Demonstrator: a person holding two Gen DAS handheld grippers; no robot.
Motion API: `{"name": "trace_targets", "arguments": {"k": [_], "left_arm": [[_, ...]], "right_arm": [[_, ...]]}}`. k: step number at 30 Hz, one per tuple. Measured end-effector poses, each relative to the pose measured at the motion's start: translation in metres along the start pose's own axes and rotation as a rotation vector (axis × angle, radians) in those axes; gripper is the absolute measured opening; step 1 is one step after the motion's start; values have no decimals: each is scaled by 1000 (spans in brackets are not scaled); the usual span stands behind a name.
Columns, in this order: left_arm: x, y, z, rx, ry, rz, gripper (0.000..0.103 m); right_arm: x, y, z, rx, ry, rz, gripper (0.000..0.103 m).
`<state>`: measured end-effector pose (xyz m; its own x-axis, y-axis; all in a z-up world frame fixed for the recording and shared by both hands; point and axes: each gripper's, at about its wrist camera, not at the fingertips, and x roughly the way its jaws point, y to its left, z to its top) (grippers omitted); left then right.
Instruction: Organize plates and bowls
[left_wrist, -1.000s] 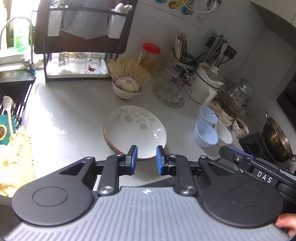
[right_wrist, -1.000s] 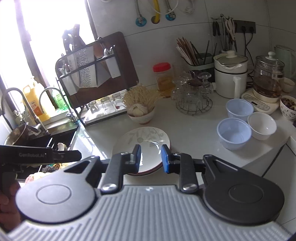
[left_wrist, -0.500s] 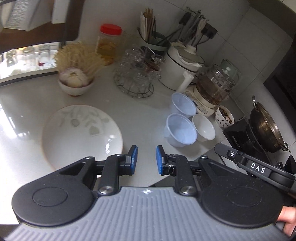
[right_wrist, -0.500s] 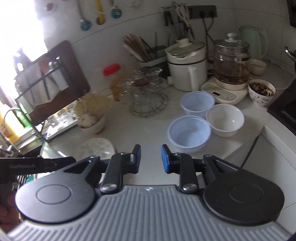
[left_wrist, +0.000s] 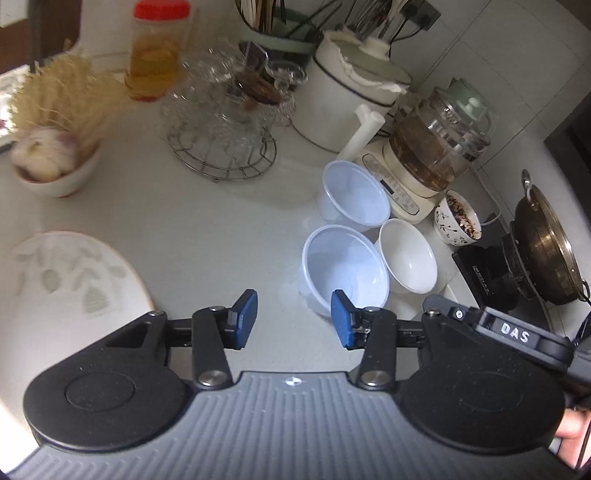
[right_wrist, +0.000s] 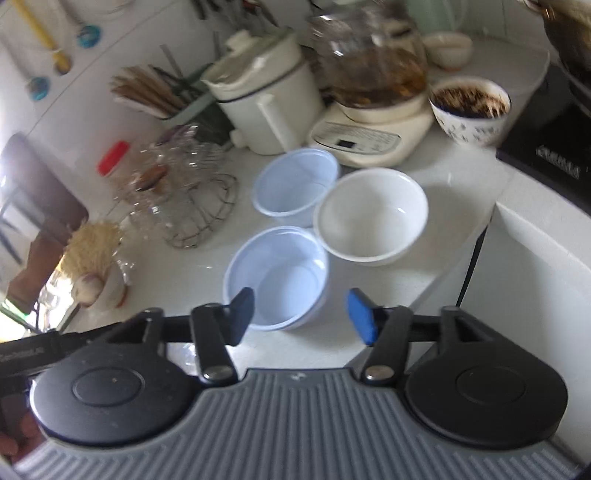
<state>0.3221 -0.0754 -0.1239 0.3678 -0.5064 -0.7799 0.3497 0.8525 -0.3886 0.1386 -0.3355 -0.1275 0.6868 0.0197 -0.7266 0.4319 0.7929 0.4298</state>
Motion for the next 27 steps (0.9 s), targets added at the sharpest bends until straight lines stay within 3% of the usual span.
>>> {"name": "trace_targets", "arguments": {"k": [12,15,27], "left_arm": [[81,-11,12,-67,76,-20,50],[95,-8,15,-110,93,-49,49],[120,-6,21,-130,120,-23,14]], "right_arm": [[51,-38,13,75,136,64,60],[62,-37,16,72,155,106,53],[90,-29,21,37,211,144,19]]}}
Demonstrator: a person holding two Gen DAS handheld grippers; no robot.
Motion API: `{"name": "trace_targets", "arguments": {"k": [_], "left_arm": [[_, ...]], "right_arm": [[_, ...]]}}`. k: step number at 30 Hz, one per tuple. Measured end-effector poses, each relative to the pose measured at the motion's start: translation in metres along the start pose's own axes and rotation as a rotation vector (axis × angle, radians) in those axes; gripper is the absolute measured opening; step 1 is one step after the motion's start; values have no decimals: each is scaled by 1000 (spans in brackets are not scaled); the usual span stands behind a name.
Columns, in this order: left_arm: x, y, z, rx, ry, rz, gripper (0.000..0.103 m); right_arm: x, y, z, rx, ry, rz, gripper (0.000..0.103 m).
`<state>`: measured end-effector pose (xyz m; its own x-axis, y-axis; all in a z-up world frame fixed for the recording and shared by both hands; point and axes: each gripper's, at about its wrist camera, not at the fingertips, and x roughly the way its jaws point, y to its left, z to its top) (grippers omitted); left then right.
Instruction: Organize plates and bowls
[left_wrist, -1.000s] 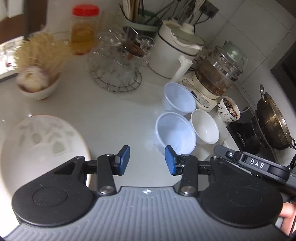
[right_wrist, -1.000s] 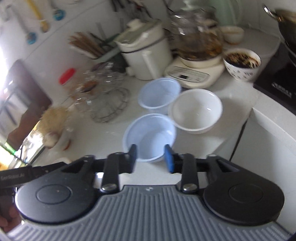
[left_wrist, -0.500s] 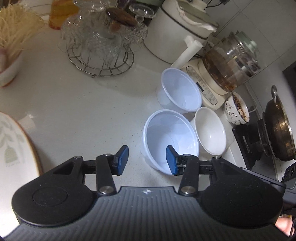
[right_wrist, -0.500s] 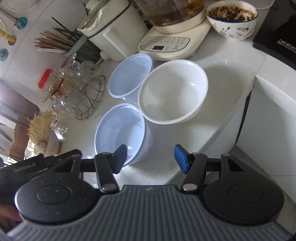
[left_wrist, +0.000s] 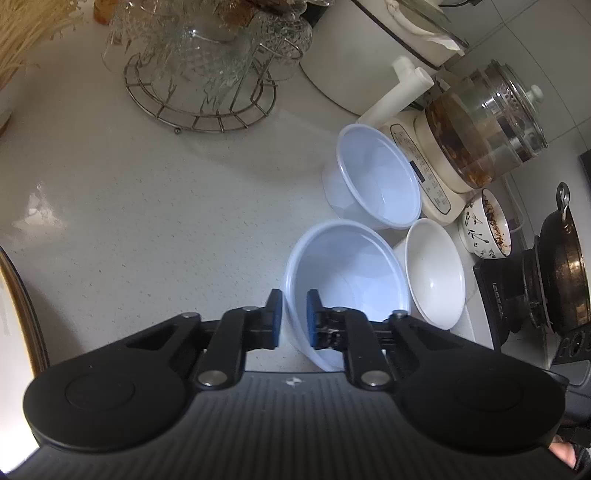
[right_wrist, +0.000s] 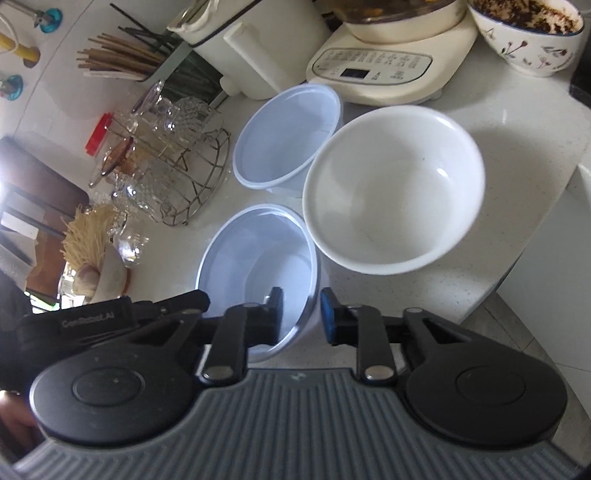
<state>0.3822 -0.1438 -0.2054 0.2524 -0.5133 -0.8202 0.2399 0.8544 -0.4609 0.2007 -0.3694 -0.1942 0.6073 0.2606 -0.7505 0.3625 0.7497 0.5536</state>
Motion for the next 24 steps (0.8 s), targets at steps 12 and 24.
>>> {"name": "trace_targets", "arguments": {"k": [12,24], "left_arm": [[-34,22,-7,-59,-50,41,12],[-67,61,-15,-159,-102,117,12]], "right_arm": [[13,31,7,-132,33,56,16],[41,77,-1,-306,107,106,16]]}}
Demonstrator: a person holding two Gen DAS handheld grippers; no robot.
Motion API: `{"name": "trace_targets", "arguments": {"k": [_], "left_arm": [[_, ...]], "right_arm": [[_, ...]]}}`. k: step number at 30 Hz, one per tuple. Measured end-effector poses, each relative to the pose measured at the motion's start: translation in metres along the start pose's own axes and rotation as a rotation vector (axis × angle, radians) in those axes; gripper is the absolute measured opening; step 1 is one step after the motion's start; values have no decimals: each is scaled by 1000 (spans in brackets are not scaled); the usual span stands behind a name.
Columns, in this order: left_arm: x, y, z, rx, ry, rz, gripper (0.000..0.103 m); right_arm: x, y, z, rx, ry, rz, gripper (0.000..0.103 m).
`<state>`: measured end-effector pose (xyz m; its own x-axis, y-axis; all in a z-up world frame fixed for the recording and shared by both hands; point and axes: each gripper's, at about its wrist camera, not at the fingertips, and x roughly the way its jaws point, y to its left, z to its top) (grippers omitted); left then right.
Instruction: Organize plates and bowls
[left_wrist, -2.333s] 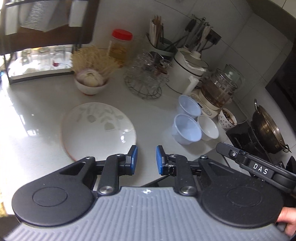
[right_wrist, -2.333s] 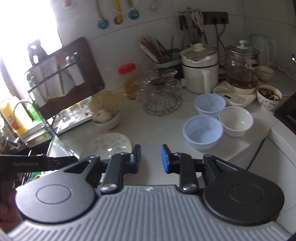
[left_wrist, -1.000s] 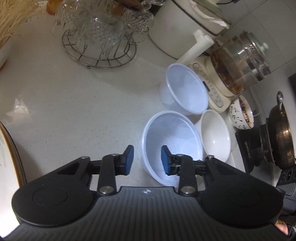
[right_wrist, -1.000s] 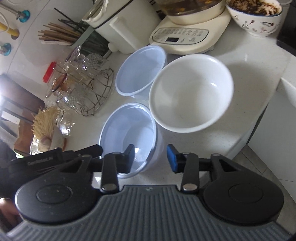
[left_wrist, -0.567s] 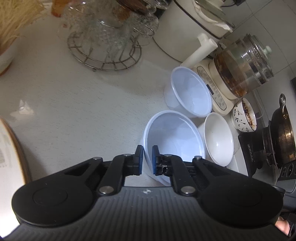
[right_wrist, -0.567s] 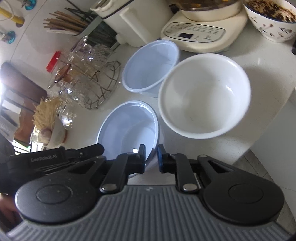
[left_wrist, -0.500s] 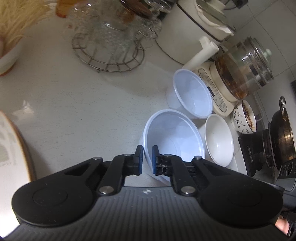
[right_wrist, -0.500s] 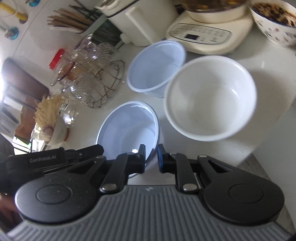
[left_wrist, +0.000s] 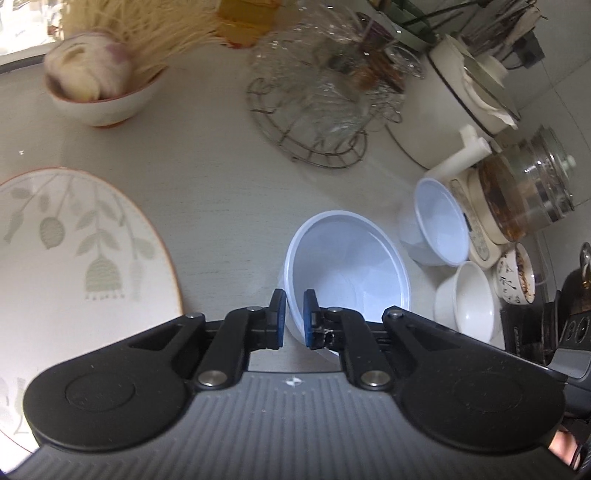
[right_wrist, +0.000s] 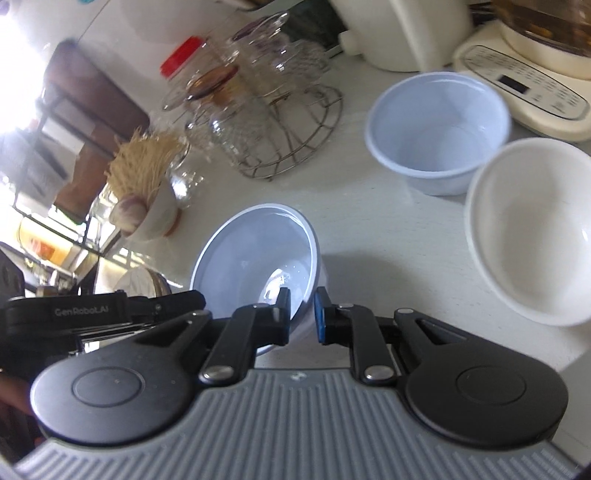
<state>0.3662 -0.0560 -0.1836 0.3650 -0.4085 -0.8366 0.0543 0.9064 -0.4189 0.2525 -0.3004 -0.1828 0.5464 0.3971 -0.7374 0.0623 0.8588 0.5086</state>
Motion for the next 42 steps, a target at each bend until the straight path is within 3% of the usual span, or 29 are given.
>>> {"name": "trace_targets", "arguments": {"k": [7,14,15,17,18,20,22,32,42], "left_arm": [[6,6,-1,-10,10,22,12],[5,5,-1,4,18,29,14],[4,4,-1,9,18,35,15],[2,4,0,6,17,41,32],[-1,4,-1,10,8,41,35],[-7,3,-2,26,-9,48,39],[-16,2,-2,39,-25,51,39],[-81,-9,0,152,-146,44,39],[-148,-10,-12,247,-223,-19,39]], "right_arm": [[14,2,-1,-22,53,-9,16],[12,8,-3,-46,34,-21,18],[11,9,-3,-46,30,-24,19],[6,10,-2,-44,14,-35,19],[3,11,-2,-45,2,-41,19],[-4,15,-2,-45,-32,-56,38],[-11,21,-3,-51,-67,-66,49],[-66,67,-15,-116,-244,-151,48],[-111,121,-40,-128,-369,-189,48]]}}
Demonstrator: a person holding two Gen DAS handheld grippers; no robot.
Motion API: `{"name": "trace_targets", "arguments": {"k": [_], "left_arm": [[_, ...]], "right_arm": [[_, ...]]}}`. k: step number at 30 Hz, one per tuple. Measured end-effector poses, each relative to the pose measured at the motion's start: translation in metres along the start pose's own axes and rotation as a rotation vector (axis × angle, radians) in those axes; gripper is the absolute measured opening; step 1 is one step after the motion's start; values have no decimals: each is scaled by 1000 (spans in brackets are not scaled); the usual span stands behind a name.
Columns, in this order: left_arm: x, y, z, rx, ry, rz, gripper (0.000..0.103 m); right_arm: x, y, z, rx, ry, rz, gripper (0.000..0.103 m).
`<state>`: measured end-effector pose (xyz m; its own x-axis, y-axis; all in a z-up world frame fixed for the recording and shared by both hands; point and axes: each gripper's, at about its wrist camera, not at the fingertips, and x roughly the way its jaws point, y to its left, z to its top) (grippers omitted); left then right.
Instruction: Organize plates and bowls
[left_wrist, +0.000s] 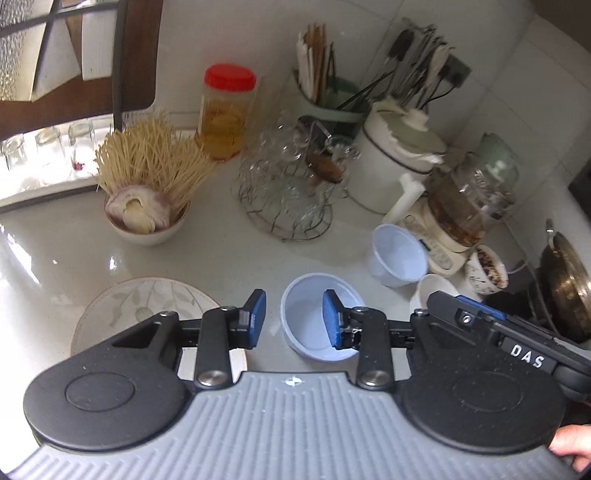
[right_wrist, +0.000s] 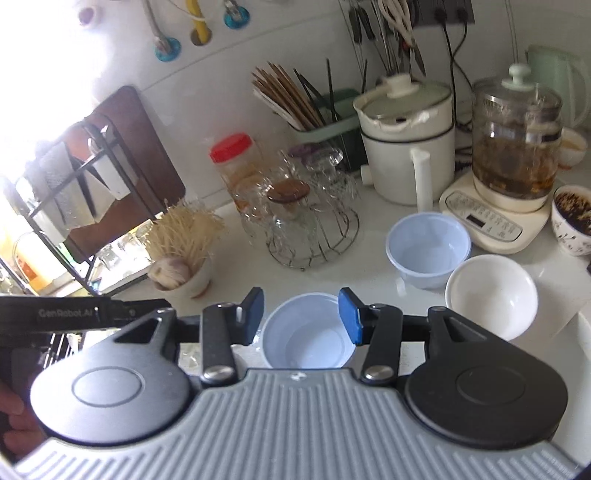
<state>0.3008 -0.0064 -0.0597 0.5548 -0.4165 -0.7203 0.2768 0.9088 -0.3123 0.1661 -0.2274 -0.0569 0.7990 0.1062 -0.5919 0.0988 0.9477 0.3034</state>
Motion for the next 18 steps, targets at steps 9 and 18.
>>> {"name": "trace_targets", "arguments": {"k": [9,18], "left_arm": [[-44,9,-16,44,-24,-56,39],[-55,8,-32,70,-12,-101,39]], "right_arm": [[-39,32,-21,7,-40,-52,48],[-60,31,-40,54,-52,-97,48]]}}
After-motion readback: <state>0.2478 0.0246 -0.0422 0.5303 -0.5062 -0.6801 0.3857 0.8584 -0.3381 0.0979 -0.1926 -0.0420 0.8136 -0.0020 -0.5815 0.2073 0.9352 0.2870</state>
